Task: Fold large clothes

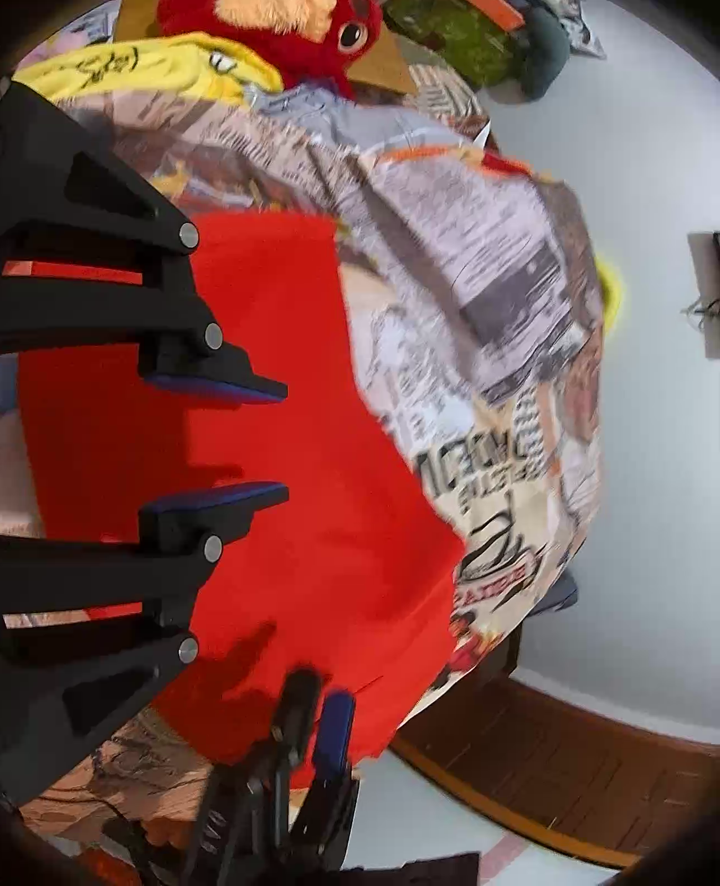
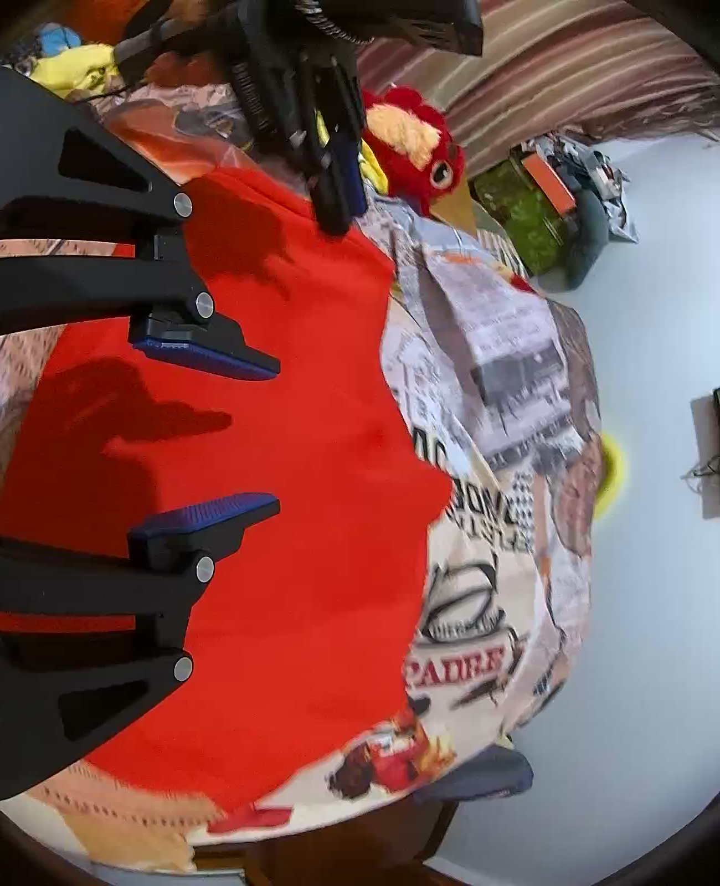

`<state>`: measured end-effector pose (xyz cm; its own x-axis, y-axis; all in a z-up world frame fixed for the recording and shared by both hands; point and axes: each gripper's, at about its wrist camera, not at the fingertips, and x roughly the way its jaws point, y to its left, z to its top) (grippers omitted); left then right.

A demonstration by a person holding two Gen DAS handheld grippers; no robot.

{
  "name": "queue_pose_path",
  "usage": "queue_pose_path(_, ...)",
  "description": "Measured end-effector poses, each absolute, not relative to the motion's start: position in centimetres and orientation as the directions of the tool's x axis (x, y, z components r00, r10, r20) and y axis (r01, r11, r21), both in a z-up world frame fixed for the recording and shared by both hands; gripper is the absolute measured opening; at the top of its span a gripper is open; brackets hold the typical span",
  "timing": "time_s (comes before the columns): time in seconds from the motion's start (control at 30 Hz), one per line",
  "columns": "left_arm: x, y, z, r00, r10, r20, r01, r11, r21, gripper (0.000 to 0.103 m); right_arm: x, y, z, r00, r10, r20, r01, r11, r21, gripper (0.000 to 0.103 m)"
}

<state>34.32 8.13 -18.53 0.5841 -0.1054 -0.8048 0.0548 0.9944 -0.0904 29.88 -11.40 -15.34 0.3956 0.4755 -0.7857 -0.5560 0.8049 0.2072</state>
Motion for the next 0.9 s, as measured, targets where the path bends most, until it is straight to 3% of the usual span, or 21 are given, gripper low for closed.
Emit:
queue_pose_path(0.13,34.2,6.6,-21.0,0.533,-0.111,-0.839,0.085,0.993,-0.078,0.031,29.7,-10.0,-17.5,0.369,0.430,-0.824,-0.575,0.802,0.161,0.040)
queue_pose_path(0.17,34.3,6.4,-21.8,0.517,-0.113,-0.849,0.084,0.993,-0.081,0.037,29.6,-9.9,-18.0,0.365,0.414,-0.834,-0.576,0.804,0.147,0.041)
queue_pose_path(0.23,34.4,6.5,-23.3,0.485,-0.116,-0.867,0.067,0.993,-0.096,0.049,29.5,-10.0,-18.9,0.368,0.373,-0.851,-0.574,0.812,0.108,0.057)
queue_pose_path(0.3,34.3,6.9,-24.7,0.469,-0.114,-0.876,0.046,0.993,-0.104,0.060,29.2,-10.6,-19.5,0.394,0.335,-0.856,-0.569,0.820,0.060,0.065)
queue_pose_path(0.4,33.8,7.8,-24.9,0.495,-0.108,-0.862,0.013,0.993,-0.116,0.071,28.8,-11.6,-19.5,0.417,0.308,-0.855,-0.575,0.818,0.014,0.073)
queue_pose_path(0.5,32.9,8.9,-24.8,0.493,-0.127,-0.861,-0.003,0.989,-0.148,0.072,28.4,-13.3,-19.0,0.426,0.319,-0.847,-0.564,0.826,0.027,0.080)
queue_pose_path(0.9,29.2,15.3,-27.0,0.450,-0.014,-0.893,-0.219,0.967,-0.126,0.074,28.9,-22.2,-20.2,0.397,0.305,-0.866,-0.332,0.927,0.174,0.082)
